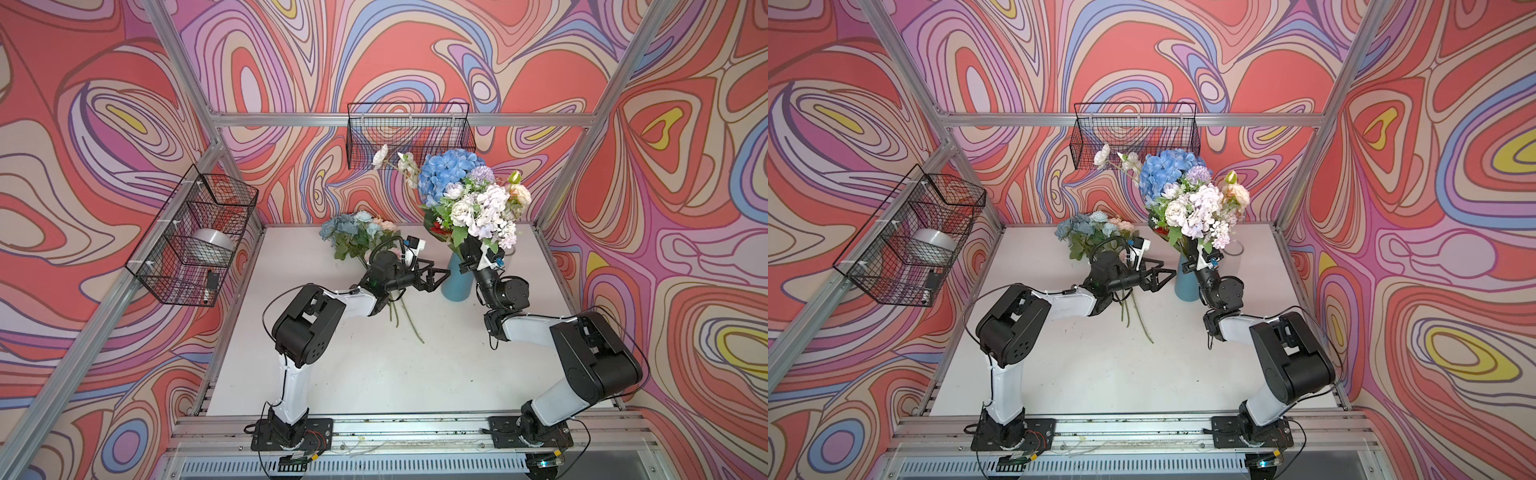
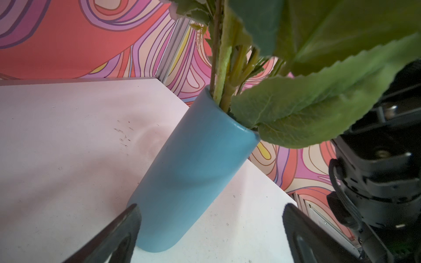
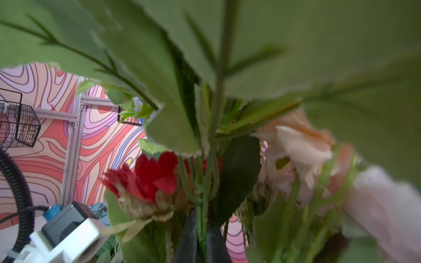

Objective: Arrange the flowers into the vase
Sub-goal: 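Lower the spray into the vase with right gripper while left holds vase, then push the spray stems deeper with right gripper while left steadies vase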

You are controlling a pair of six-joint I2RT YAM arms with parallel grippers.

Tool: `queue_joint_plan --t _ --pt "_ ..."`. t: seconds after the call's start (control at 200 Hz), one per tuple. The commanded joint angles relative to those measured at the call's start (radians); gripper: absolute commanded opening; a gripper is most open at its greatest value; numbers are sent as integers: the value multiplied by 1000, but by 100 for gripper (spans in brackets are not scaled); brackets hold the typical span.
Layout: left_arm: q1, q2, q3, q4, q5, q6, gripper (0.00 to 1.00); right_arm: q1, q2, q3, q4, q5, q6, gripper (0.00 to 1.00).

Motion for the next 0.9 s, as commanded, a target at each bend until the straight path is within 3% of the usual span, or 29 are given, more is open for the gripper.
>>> queue_joint_plan --t 0.0,0.265,0.536,0.711,0.896 --pt "-20 33 50 15 -29 72 100 -4 30 -39 10 23 53 0" --pt "-56 114 130 41 -87 144 100 -5 43 -85 10 33 109 0" --pt "-72 175 207 32 -106 138 99 -4 33 -127 7 50 127 19" --pt "-74 181 211 35 -116 130 98 -5 -34 -132 -35 61 117 51" --pt "-74 177 208 37 -109 121 98 -4 -175 -101 -194 37 97 58"
